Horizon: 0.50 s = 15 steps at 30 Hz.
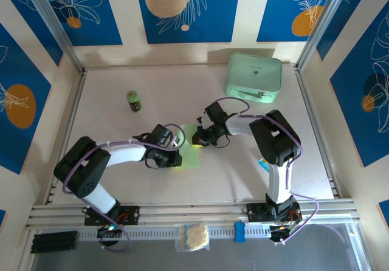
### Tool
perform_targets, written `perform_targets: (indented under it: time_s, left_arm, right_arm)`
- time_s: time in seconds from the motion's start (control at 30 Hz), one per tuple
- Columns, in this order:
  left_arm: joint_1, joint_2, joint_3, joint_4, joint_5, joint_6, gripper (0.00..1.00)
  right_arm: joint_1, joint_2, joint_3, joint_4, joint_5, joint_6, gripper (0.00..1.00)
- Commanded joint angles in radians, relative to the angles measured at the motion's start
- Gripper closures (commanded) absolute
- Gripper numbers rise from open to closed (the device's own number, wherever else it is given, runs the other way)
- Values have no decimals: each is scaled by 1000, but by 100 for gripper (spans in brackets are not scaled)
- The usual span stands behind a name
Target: Fold a paper plane with a square sheet of paper (pick it up from the middle)
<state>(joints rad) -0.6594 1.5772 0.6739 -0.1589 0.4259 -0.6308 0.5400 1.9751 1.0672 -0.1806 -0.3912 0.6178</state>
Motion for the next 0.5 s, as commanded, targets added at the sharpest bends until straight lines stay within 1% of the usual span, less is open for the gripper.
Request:
perform_targets:
  time_s: [0.0,0.17,0.33,0.4,0.47]
  left_arm:
    - [-13,-32,-96,-205,-50,45,88]
    - [-10,-113,-114,-236,-54,33,89]
    - [18,-203,8,-210,-42,15,86]
    - [38,-199,71,-192,-61,-10,85]
    - [51,-158,123,-167,-84,-17,84]
  right_arm:
    - [-10,145,-69,-152,297,5,100]
    - [-11,147,-71,-154,299,1,100]
    - [-12,148,-73,-158,302,-9,100]
    - [-13,148,-72,-162,298,-9,100]
    - [-12,150,-69,-161,295,-10,100]
